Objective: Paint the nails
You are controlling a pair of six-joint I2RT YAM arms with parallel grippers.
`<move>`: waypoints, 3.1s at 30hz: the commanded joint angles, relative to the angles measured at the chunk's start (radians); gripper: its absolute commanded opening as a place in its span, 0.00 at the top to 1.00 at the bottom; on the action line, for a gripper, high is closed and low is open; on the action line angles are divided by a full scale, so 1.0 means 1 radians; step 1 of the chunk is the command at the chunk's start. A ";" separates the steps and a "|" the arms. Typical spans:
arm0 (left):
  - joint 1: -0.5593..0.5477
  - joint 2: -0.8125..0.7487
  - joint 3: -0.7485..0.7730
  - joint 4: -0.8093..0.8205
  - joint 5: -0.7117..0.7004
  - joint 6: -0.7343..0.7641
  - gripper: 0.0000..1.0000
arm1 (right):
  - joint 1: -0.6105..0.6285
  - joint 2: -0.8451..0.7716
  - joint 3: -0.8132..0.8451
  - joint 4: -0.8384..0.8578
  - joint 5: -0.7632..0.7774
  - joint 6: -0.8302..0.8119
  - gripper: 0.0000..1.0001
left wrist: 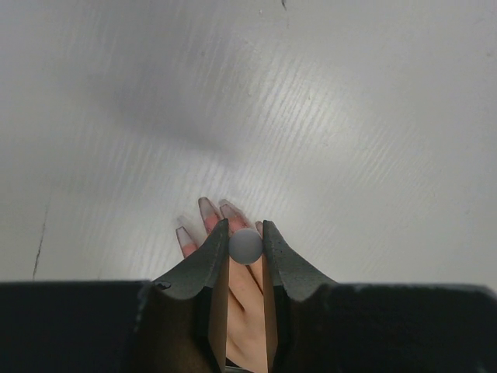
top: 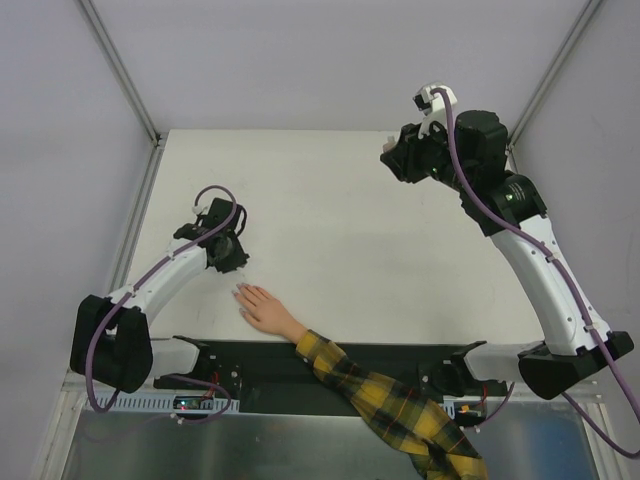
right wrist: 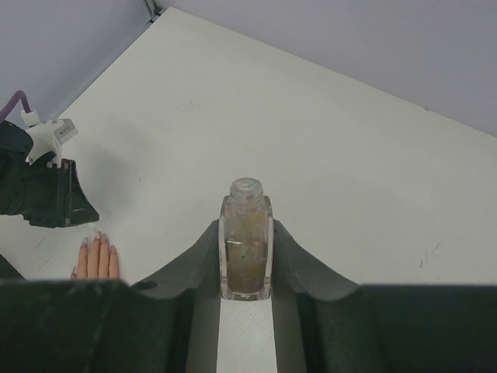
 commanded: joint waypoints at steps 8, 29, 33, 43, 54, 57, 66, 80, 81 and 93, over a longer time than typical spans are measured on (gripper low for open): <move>0.040 0.046 0.036 -0.033 0.036 -0.017 1.00 | -0.017 0.009 0.049 0.021 -0.022 0.006 1.00; 0.059 0.072 0.018 -0.013 0.057 -0.032 1.00 | -0.035 0.020 0.054 0.022 -0.027 0.011 1.00; 0.064 0.075 0.013 -0.012 0.059 -0.034 1.00 | -0.041 0.022 0.054 0.022 -0.030 0.016 1.00; 0.067 0.096 0.018 -0.010 0.062 -0.035 1.00 | -0.052 0.023 0.054 0.021 -0.030 0.014 1.00; 0.069 0.118 0.024 -0.005 0.066 -0.038 1.00 | -0.066 0.028 0.055 0.021 -0.034 0.016 1.00; 0.070 0.125 0.030 -0.004 0.065 -0.038 1.00 | -0.067 0.026 0.052 0.021 -0.036 0.016 0.99; 0.076 0.142 0.043 -0.001 0.066 -0.042 1.00 | -0.078 0.026 0.048 0.022 -0.039 0.017 1.00; 0.087 0.159 0.046 0.002 0.076 -0.043 1.00 | -0.087 0.037 0.049 0.022 -0.044 0.023 1.00; 0.089 0.159 0.041 0.002 0.076 -0.043 1.00 | -0.089 0.037 0.049 0.022 -0.044 0.023 0.99; 0.106 0.159 0.029 0.002 0.083 -0.046 1.00 | -0.095 0.046 0.051 0.022 -0.044 0.029 1.00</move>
